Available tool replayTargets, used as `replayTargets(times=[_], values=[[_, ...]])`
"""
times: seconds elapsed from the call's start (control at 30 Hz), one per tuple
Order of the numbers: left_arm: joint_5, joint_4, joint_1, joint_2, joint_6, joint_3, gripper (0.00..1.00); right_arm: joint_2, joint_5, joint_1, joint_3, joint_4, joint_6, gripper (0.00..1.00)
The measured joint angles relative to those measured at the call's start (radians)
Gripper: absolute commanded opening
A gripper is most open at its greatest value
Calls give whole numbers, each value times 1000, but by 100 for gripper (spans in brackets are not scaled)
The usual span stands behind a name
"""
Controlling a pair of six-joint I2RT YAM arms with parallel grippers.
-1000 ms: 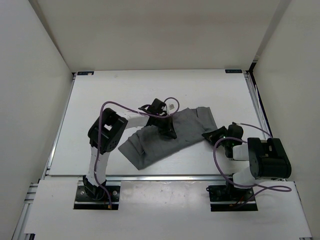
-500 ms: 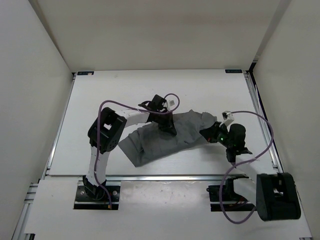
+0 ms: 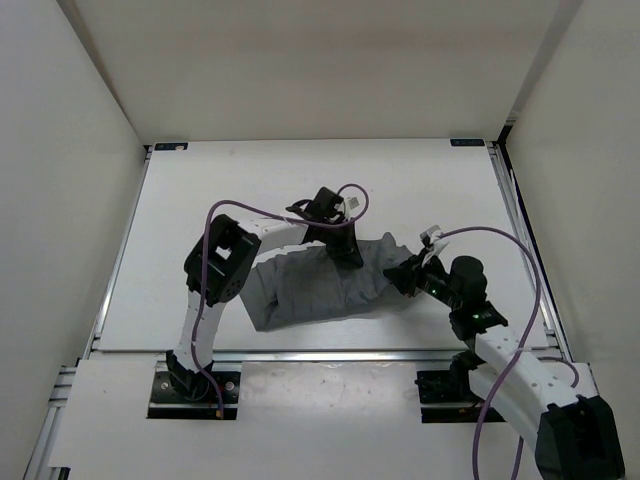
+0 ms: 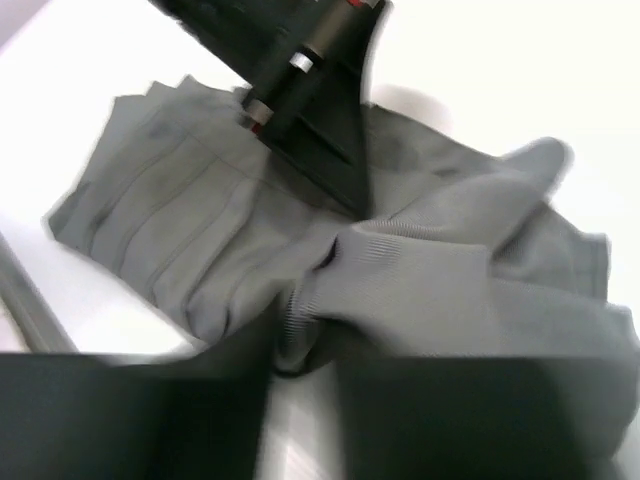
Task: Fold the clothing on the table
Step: Fold the skirt
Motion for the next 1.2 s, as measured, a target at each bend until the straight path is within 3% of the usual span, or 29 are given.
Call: replayTargets(times=[0.1,0.13,0.17,0.37,0.5,0.63,0.7,1.2], values=[[-3,4,4,0,-6,-1,0,-28,8,-51,0,-69,31,87],[-4,3,8,0,-7,-1,0,-39,4,-83,-1,-97,45,97],[-5,3,10,0,-7,-1,0,-47,2,-113,-2,-119,67,100],[-11,9,14,0,-14,-4,0,-43,-97,-317,-23,-253,181,99],[-10,5,6,0,-14,-4,0,103,-173,-374,-23,-264,240,99],[-10,-8,2,0,-10,-4,0,307,-326,-586,-18,-222,365,99],[-10,-11,3,0,-6,-4,0,333,-362,-642,-19,-199,428,99],[17,-41,17,-1,13,-5,0,379,-378,-675,-84,-120,762,100]])
